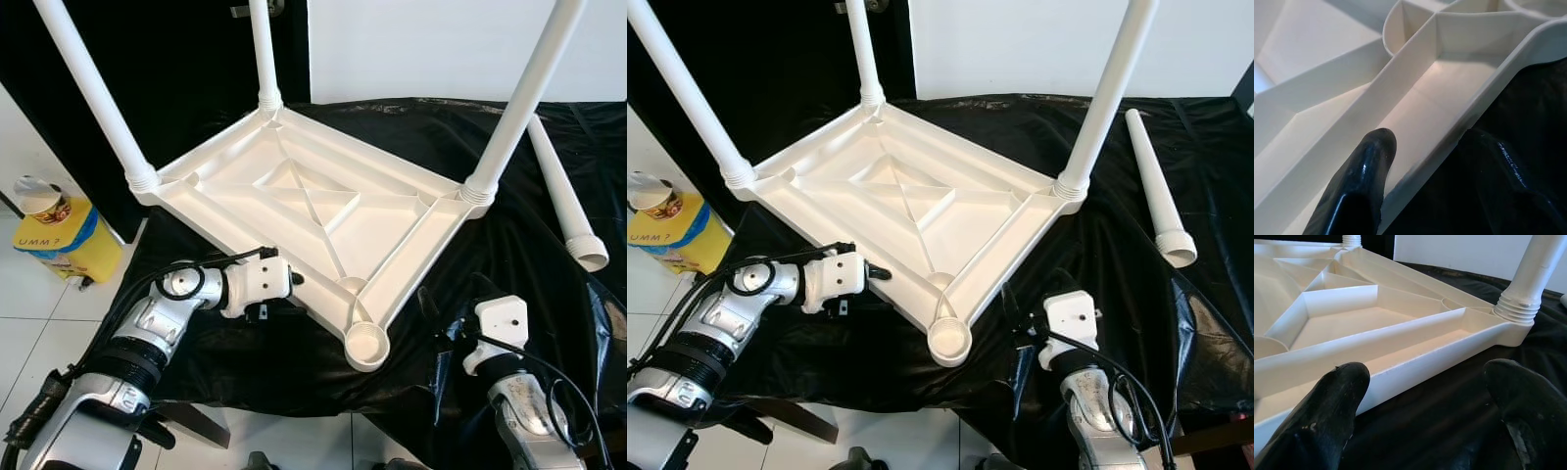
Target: Building children table
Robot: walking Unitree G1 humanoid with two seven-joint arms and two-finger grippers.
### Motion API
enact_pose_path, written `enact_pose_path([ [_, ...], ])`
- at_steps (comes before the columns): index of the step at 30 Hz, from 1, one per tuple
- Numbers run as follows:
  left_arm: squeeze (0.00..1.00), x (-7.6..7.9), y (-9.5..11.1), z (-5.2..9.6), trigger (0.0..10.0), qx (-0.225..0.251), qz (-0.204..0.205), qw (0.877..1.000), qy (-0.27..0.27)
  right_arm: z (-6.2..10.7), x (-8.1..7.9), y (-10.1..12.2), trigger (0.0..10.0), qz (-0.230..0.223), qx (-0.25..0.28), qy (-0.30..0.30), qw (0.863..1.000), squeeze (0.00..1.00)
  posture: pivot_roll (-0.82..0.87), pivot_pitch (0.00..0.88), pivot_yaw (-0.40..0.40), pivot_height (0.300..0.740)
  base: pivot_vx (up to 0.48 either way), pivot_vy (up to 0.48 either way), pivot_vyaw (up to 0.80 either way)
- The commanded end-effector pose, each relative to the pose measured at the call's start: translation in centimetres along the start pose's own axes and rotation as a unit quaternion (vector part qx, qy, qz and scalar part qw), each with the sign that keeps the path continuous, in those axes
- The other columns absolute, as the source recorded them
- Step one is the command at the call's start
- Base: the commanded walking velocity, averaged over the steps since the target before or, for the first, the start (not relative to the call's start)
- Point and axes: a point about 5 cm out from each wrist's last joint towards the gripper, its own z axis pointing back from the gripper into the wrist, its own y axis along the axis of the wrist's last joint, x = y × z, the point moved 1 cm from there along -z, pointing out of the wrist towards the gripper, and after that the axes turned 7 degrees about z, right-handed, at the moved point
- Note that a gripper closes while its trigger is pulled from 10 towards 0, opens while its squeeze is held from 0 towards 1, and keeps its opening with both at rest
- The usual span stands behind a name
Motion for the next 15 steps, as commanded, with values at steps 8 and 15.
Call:
enact_pose_path([
  [8,0.00,-0.4,-0.7,-0.7,10.0,-0.035,-0.002,0.999,-0.022,0.7,-0.4,-0.1,10.0,-0.003,-0.012,0.007,1.000,0.00,-0.09,0.132,0.049,0.740,0.000,0.000,0.00],
  [15,0.00,-0.5,-1.2,-0.9,10.0,-0.050,0.003,0.998,-0.039,1.4,-0.5,-0.3,10.0,-0.002,-0.022,0.011,1.000,0.00,-0.10,0.156,0.050,0.740,0.000,0.000,0.00],
])
